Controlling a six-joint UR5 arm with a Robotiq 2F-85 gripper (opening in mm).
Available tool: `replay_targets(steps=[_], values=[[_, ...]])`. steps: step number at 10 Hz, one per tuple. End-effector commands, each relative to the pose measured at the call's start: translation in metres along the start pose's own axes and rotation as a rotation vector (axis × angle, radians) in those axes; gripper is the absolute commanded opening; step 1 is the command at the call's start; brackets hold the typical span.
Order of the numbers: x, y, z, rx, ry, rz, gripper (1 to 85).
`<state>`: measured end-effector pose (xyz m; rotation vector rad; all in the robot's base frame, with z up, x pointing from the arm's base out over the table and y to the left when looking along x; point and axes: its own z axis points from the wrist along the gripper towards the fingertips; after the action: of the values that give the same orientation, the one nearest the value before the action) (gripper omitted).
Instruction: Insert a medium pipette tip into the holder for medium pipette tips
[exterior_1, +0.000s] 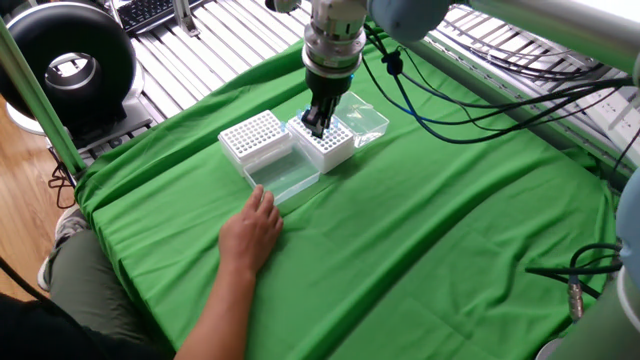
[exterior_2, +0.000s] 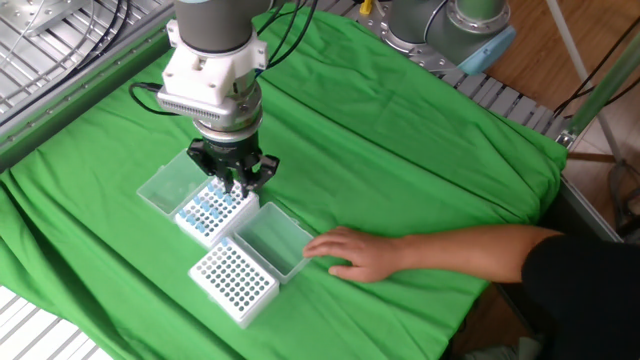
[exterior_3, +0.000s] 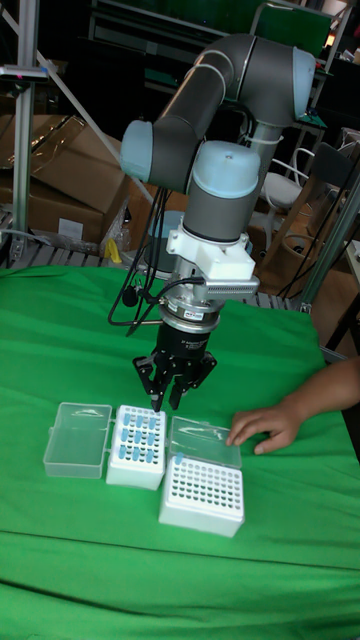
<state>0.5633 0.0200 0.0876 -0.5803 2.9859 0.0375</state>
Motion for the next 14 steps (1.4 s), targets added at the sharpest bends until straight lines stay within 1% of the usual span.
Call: replay_targets(steps=[1, 2, 3, 5, 6, 7, 8, 10, 11, 14], values=[[0.002, 0.017, -0.002, -0.065, 0.017, 0.11, 37.3], [0.007, 0.013, -0.002, -0.045, 0.034, 0.145, 38.0], [0.009, 0.004, -0.002, -0.013, 0.043, 0.151, 38.0], [0.003, -0.005, -0.002, 0.021, 0.017, 0.086, 38.3], [0.001, -0.004, -0.001, 0.017, 0.011, 0.073, 39.0], [0.001, -0.006, -0.001, 0.022, 0.009, 0.065, 38.7], [-0.002, -0.009, 0.001, 0.023, -0.002, 0.062, 37.7], [-0.003, -0.007, 0.004, 0.013, -0.006, 0.078, 31.0], [-0.005, -0.009, 0.005, 0.017, -0.012, 0.079, 29.3], [-0.009, -0.013, 0.008, 0.023, -0.028, 0.062, 30.7]])
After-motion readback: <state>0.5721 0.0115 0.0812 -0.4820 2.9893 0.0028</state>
